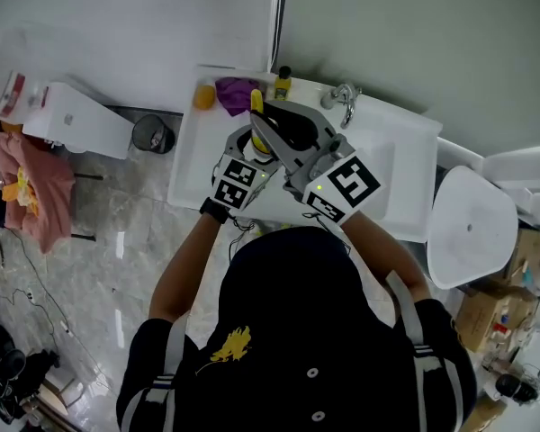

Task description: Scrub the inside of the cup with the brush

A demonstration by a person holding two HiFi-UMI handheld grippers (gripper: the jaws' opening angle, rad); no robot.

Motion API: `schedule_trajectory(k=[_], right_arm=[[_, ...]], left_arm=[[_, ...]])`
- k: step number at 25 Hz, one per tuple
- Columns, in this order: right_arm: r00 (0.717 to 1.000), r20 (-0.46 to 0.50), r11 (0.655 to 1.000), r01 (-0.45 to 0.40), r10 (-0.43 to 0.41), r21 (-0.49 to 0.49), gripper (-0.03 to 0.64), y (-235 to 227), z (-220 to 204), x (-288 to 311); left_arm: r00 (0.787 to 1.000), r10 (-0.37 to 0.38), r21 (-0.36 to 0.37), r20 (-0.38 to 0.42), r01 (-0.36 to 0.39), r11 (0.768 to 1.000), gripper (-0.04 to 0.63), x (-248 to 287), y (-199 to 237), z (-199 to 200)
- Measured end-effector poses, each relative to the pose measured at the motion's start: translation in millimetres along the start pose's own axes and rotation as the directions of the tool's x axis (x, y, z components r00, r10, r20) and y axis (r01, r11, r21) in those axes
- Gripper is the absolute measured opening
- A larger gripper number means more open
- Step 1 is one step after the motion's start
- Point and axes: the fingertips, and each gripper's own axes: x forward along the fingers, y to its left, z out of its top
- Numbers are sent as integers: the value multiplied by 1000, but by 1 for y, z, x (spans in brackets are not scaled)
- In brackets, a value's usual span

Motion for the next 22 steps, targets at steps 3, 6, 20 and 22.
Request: schedule_trajectory(k=[3, 6, 20, 22], right_arm=[[1000, 0, 999, 17, -17, -36, 67, -19, 2, 5], [999, 1, 999, 51, -51, -12, 69, -43, 1, -3], [985, -117, 992, -126, 124, -11, 67, 11, -22, 0], [986, -116, 993, -119, 116, -22, 66, -1, -20, 3]], left_arm=[[999, -32, 22, 8, 31, 999, 403, 3, -15, 4], [1000, -26, -3, 14, 26, 1000, 403, -1, -11, 0], [999, -39, 21, -22, 39, 999, 403, 5, -6, -9], [998, -64, 32, -13, 64, 997, 403, 6, -18, -5]])
